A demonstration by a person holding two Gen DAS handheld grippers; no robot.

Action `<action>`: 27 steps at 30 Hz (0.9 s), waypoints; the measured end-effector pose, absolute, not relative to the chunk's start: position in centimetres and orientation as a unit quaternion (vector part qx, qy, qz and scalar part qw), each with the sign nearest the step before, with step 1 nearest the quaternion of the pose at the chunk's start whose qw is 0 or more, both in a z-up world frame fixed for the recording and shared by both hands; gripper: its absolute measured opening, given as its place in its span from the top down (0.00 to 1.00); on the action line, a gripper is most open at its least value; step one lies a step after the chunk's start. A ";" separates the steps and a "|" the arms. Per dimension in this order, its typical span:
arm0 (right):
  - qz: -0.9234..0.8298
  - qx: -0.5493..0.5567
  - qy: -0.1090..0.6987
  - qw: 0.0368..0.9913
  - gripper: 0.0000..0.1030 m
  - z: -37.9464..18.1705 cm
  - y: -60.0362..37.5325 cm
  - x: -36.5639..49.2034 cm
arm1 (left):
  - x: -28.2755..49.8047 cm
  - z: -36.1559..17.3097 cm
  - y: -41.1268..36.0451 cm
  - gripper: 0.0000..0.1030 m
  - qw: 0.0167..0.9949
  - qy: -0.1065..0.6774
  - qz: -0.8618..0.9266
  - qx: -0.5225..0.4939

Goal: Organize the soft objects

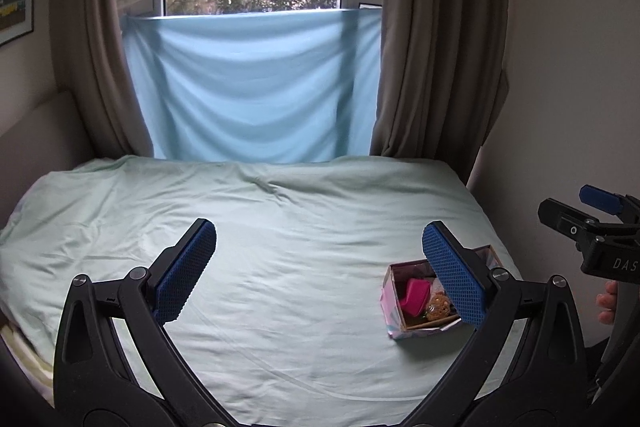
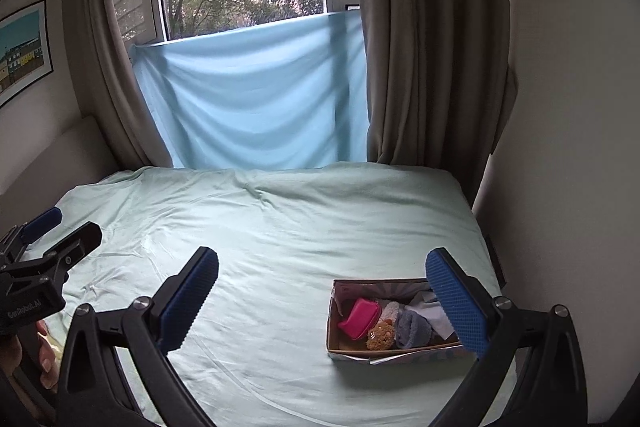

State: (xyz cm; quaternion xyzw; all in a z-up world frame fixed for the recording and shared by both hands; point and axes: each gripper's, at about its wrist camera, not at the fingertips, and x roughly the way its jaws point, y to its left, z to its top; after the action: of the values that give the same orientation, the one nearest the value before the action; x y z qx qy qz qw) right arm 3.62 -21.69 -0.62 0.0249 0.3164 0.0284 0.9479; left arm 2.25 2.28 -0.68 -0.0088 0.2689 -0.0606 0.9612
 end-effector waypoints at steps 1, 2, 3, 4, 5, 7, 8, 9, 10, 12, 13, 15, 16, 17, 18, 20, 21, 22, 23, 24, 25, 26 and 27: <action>0.026 0.026 0.315 0.948 0.00 -0.5 -21.7 3.6 | 2.2 -0.7 2.3 0.00 0.962 0.268 -0.061 -0.010; 0.024 0.026 0.313 0.949 0.00 -0.3 -21.6 3.4 | 2.2 -0.8 2.4 0.00 0.962 0.267 -0.062 -0.010; 0.021 0.024 0.311 0.950 0.00 -0.3 -21.6 3.4 | 2.2 -0.8 2.5 0.00 0.962 0.267 -0.062 -0.010; 0.019 0.023 0.309 0.950 0.00 -0.2 -21.5 3.3 | 2.1 -0.9 2.6 0.00 0.962 0.267 -0.061 -0.011; 0.018 0.022 0.308 0.951 0.00 -0.1 -21.5 3.3 | 2.1 -0.8 2.6 0.00 0.962 0.266 -0.062 -0.012; 0.016 0.020 0.306 0.952 0.00 -0.1 -21.3 3.2 | 2.1 -0.7 2.5 0.00 0.962 0.264 -0.063 -0.013; 0.014 0.019 0.305 0.952 0.00 0.0 -21.2 3.1 | 2.1 -0.7 2.4 0.00 0.963 0.263 -0.063 -0.013; 0.013 0.018 0.304 0.952 0.00 0.0 -21.2 3.0 | 2.0 -0.7 2.4 0.00 0.963 0.261 -0.063 -0.011; 0.012 0.017 0.303 0.953 0.00 0.1 -21.1 3.0 | 1.9 -0.6 2.3 0.00 0.964 0.260 -0.063 -0.010; 0.009 0.014 0.300 0.954 0.00 0.1 -20.9 2.9 | 1.9 -0.5 2.2 0.00 0.964 0.258 -0.063 -0.008; 0.009 0.015 0.300 0.954 0.00 0.1 -20.9 2.9 | 1.8 -0.5 2.2 0.00 0.964 0.257 -0.063 -0.007; 0.009 0.019 0.299 0.954 0.00 0.2 -20.9 2.8 | 1.8 -0.5 2.1 0.00 0.965 0.255 -0.063 -0.008; 0.008 0.019 0.298 0.954 0.00 0.3 -20.9 2.8 | 1.8 -0.5 2.1 0.00 0.965 0.255 -0.063 -0.008; 0.007 0.018 0.297 0.955 0.00 0.3 -20.9 2.7 | 1.7 -0.5 2.1 0.00 0.965 0.254 -0.062 -0.008; 0.007 0.018 0.296 0.955 0.00 0.4 -20.8 2.7 | 1.7 -0.5 2.1 0.00 0.966 0.253 -0.062 -0.008; 0.006 0.018 0.294 0.955 0.00 0.5 -20.8 2.6 | 1.6 -0.4 2.1 0.00 0.966 0.252 -0.060 -0.008; 0.005 0.018 0.293 0.956 0.00 0.5 -20.8 2.6 | 1.6 -0.4 2.1 0.00 0.966 0.251 -0.060 -0.008; 0.005 0.019 0.292 0.956 0.00 0.6 -20.8 2.6 | 1.6 -0.4 2.1 0.00 0.966 0.250 -0.060 -0.009; 0.004 0.019 0.292 0.956 0.00 0.7 -20.8 2.6 | 1.5 -0.4 2.2 0.00 0.966 0.250 -0.060 -0.009; 0.004 0.020 0.292 0.956 0.00 0.7 -20.8 2.6 | 1.5 -0.4 2.1 0.00 0.967 0.249 -0.059 -0.009; 0.003 0.020 0.290 0.957 0.00 0.8 -20.8 2.6 | 1.4 -0.4 2.1 0.00 0.967 0.247 -0.058 -0.008; 0.001 0.020 0.289 0.957 0.00 0.8 -20.8 2.5 | 1.4 -0.4 2.1 0.00 0.968 0.246 -0.057 -0.008; 0.001 0.020 0.288 0.957 0.00 0.8 -20.9 2.5 | 1.4 -0.3 2.1 0.00 0.968 0.246 -0.057 -0.008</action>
State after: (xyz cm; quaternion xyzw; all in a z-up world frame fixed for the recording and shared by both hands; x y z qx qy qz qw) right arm 2.50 -20.89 0.83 0.0204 0.2884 0.0012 0.9573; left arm 1.37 2.13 -0.34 -0.0083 0.2460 -0.0568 0.9676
